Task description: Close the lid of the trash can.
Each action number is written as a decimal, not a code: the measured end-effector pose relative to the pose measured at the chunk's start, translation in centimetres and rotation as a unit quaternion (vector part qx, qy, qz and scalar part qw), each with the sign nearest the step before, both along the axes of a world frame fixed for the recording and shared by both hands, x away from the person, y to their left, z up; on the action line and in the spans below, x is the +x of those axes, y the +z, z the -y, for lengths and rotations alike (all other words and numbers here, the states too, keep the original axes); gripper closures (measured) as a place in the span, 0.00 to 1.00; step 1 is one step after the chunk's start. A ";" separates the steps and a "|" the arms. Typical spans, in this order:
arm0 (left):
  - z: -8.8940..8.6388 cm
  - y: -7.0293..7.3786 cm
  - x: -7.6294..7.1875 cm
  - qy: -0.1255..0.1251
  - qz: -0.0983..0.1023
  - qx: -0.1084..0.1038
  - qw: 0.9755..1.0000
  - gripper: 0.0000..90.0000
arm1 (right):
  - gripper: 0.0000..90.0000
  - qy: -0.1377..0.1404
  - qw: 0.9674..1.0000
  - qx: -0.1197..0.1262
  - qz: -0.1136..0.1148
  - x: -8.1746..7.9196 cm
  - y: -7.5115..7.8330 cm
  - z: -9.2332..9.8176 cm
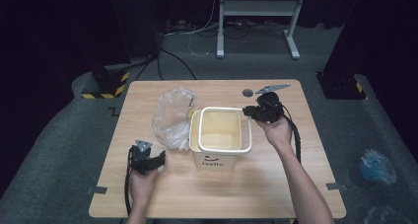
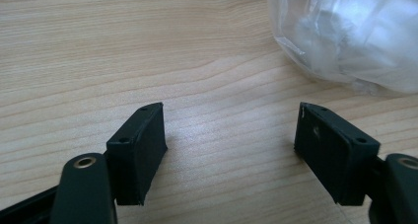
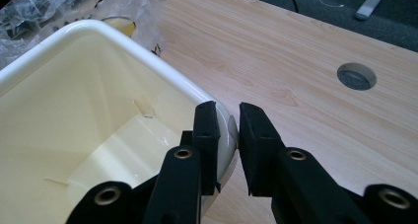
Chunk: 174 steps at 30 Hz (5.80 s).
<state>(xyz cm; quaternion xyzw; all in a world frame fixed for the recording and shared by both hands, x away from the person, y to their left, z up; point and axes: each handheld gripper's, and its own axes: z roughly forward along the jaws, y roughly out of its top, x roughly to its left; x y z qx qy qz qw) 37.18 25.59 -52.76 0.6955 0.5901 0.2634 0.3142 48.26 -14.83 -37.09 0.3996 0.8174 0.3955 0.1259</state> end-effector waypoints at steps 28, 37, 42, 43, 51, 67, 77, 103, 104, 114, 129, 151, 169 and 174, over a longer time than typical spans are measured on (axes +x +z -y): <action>0.0 0.0 0.0 -0.003 -0.001 0.003 1.000 0.31 | 0.87 0.000 1.000 -0.008 -0.006 0.3 -0.3 -1.8; 0.0 0.0 0.0 -0.003 -0.001 0.003 1.000 0.31 | 0.87 0.004 1.000 -0.011 -0.005 0.4 -0.2 -2.5; 0.0 0.0 0.0 -0.003 -0.001 0.003 1.000 0.31 | 0.87 0.009 1.000 -0.013 -0.002 0.4 -0.2 -2.8; 0.0 0.0 0.0 -0.003 -0.001 0.003 1.000 0.31 | 0.87 0.008 1.000 -0.013 -0.002 0.4 -0.2 -2.9; 0.0 0.0 0.0 -0.003 -0.001 0.003 1.000 0.31 | 0.87 0.006 1.000 -0.020 -0.007 0.5 -0.3 -3.3; 0.0 0.0 -0.1 -0.003 -0.002 0.002 1.000 0.31 | 0.87 0.005 1.000 -0.018 -0.004 0.6 -0.6 -3.4; 0.0 0.0 -0.1 -0.003 -0.002 0.002 1.000 0.31 | 0.86 0.005 1.000 -0.014 0.000 0.5 -0.8 -3.3; 0.0 0.0 0.0 -0.003 -0.002 0.001 1.000 0.31 | 0.61 0.005 0.999 0.000 0.035 -0.2 -1.3 -3.5; 0.0 0.0 0.0 -0.003 -0.002 0.001 1.000 0.31 | 0.61 0.004 0.999 -0.002 0.039 -0.3 -1.3 -3.5; 0.0 0.0 0.0 -0.004 -0.001 0.002 1.000 0.31 | 0.55 0.004 0.999 0.013 0.038 -0.1 -1.5 -3.2; 0.0 0.0 0.0 -0.004 -0.002 0.001 1.000 0.31 | 0.53 -0.011 0.997 0.052 0.049 -0.8 -2.0 -0.9; 0.0 0.0 0.0 -0.004 -0.002 0.002 1.000 0.31 | 0.53 -0.037 0.993 0.096 0.065 -2.6 -2.4 3.3; 0.0 0.0 0.0 -0.004 -0.002 0.002 1.000 0.31 | 0.53 -0.053 0.991 0.103 0.072 -3.5 -2.7 5.3; 0.0 0.0 0.0 -0.003 -0.002 0.002 1.000 0.31 | 0.53 -0.058 0.990 0.106 0.074 -3.8 -2.8 5.9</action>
